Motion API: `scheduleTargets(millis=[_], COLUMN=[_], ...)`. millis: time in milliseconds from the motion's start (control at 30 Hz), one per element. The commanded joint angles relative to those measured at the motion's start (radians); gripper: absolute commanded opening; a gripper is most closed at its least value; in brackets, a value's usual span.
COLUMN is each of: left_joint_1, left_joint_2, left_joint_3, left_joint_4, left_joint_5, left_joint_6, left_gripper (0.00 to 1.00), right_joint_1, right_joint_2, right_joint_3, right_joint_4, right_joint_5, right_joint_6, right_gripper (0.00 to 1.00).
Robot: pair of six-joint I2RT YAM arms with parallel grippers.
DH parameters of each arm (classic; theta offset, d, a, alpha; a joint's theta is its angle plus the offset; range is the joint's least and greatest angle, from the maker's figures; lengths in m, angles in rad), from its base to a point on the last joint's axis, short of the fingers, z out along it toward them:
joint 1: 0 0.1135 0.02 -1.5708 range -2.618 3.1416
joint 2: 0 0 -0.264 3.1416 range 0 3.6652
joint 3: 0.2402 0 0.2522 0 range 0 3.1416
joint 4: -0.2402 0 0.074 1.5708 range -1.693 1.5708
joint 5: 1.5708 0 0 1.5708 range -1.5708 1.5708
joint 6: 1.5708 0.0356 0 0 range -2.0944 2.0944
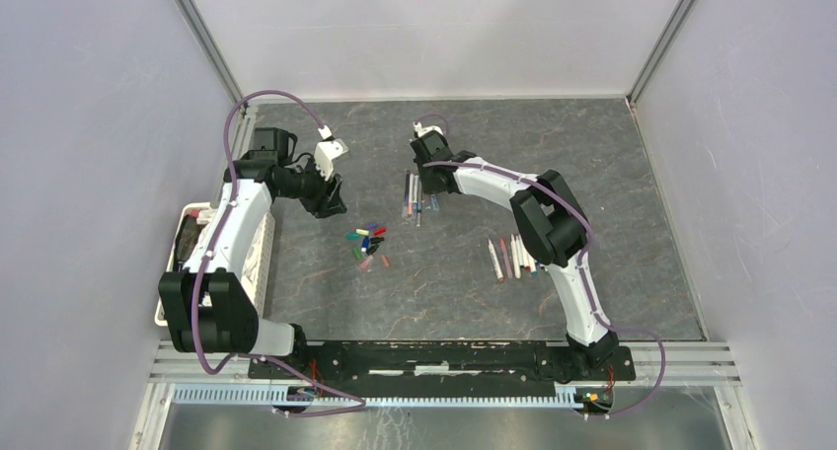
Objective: Open the pen caps
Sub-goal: Pick up the pen from the center of the board.
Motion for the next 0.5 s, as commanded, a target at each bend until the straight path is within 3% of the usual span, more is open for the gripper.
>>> scheduleTargets(millis=[0, 133, 167, 233, 267, 367, 433, 467], left_joint_1=[0.004, 0.004, 0.004, 0.004, 0.004, 0.004, 0.004, 0.004], left_joint_2=[-0.032, -0.033, -0.033, -0.033, -0.034, -0.034, -0.036, -0.04], left_joint_3=[-0.005, 0.0, 0.005, 0.015, 0.021, 0.053, 0.072, 0.078], left_joint_4=[-0.013, -0.024, -0.032, -0.047, -0.049, -0.051, -0.051, -0.049], left_joint_5=[0.031, 0.048, 0.062, 0.09, 0.098, 0.139, 0.174, 0.194], left_joint_6=[-0.019, -0.02, -0.021, -0.026, -0.036, -0.08, -0.119, -0.13], left_gripper=[0.54, 0.58, 0.65, 0.68, 0.83, 0.87, 0.99, 1.0], right_joint_1=[-0.021, -0.026, -0.026, -0.033, -0.037, -0.041, -0.042, -0.041], right_joint_2=[0.012, 0.025, 0.023, 0.0, -0.022, -0.146, -0.271, -0.327], right_joint_3=[0.017, 0.026, 0.028, 0.017, -0.003, -0.099, -0.208, -0.258], right_joint_4=[-0.011, -0.02, -0.024, -0.023, -0.01, 0.08, 0.177, 0.234], right_joint_5=[0.025, 0.013, 0.009, -0.011, -0.021, -0.057, -0.108, -0.134], right_joint_6=[0.009, 0.013, 0.022, 0.038, 0.05, 0.091, 0.128, 0.149], right_gripper=[0.29, 0.28, 0.24, 0.12, 0.05, 0.0, 0.0, 0.0])
